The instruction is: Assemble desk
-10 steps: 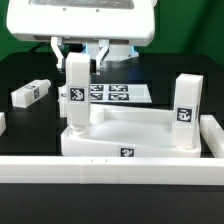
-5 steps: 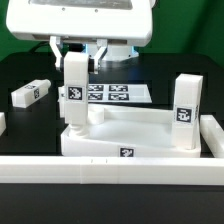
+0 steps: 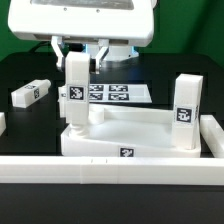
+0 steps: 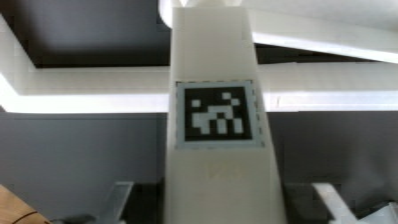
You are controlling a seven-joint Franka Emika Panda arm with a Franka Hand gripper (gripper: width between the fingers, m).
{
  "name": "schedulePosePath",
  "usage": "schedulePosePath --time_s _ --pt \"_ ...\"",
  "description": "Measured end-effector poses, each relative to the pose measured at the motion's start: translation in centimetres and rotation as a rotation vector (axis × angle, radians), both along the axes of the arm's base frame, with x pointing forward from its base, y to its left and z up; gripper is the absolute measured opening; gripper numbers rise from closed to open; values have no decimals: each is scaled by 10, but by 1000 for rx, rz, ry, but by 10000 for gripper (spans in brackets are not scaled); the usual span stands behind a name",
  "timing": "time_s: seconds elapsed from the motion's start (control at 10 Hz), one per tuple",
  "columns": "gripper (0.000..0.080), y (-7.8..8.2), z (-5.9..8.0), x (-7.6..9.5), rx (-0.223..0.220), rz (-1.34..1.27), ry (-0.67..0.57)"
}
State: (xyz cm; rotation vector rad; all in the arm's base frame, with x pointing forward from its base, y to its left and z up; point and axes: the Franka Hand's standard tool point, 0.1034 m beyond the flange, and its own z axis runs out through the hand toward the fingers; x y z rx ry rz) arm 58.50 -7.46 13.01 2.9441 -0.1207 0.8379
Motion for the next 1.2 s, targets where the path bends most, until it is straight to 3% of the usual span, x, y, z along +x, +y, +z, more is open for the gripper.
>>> schedulePosePath --time_s 0.3,1.2 --pt "291 -2 -1 -10 -20 -13 -35" --pt "291 6 -7 -12 -23 -1 -35"
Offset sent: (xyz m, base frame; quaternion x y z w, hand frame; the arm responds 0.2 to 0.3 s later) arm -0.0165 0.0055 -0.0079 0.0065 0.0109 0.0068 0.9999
